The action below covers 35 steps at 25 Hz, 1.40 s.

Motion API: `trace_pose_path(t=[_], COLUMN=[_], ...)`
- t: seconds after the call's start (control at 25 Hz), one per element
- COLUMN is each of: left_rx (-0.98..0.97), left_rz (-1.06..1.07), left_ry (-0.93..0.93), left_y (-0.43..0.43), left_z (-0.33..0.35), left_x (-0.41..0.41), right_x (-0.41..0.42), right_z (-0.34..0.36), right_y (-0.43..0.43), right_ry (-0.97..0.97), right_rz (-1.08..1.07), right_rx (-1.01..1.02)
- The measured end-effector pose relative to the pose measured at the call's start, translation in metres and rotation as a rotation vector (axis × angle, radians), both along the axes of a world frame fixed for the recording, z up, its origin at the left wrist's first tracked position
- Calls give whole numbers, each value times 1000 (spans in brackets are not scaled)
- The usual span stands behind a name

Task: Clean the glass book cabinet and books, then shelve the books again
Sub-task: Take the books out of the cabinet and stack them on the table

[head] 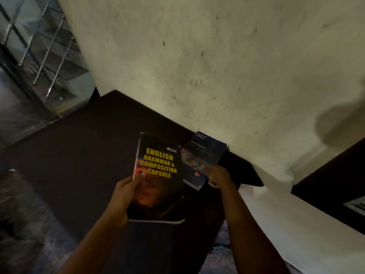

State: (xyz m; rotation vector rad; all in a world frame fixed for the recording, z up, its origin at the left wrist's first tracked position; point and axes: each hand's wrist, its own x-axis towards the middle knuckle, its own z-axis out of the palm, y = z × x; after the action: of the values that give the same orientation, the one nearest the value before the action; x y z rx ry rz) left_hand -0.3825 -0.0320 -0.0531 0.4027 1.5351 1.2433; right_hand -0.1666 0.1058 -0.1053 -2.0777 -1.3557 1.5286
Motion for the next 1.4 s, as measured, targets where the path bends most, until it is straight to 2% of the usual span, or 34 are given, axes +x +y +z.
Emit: trace_pose_path(t=[0.08,0.2,0.24,0.32,0.4,0.48,0.56,0.68,0.72,0.8,0.96,1.08,1.24,1.4], left_rx=[14,-11,-28,-88,-115,-94,-49,-60,-71,-26,105,164,238,447], left_rz=[-50,-133,-175,-266,-348,-409,-433,-485,-461,-450,-444,-447,-494,-638], left_ry=[-39,-165,-216,-287,-283,-220,-48,504,611,679,677,615,470,411], left_y=[12,38,51,79,108,137,166,180,174,146,82,27,-40,-69], left_z=[4,8,10,11,9,7,-2,-23,-33,-46,-53,-51,-49,-42], left_x=[4,15,21,32,41,45,42,30,27,30,38,37,71,157], right_x=[-3,4,7,10,10,7,0,-23,-32,-41,-18,21,79,158], right_z=[22,30,34,37,31,20,16,-10,-26,-46,-34,-21,6,53], right_y=[-19,-54,-60,-65,-58,-41,-25,-12,-13,-15,-30,-74,-164,-243], right_ry=[-17,161,231,514,683,780,817,743,663,486,371,198,30,-45], right_rz=[28,-47,-90,-185,-269,-410,-530,-565,-571,-532,-321,-139,-124,-303], right_rx=[0,101,88,-78,-60,103,183,126,108,136,202,204,315,458])
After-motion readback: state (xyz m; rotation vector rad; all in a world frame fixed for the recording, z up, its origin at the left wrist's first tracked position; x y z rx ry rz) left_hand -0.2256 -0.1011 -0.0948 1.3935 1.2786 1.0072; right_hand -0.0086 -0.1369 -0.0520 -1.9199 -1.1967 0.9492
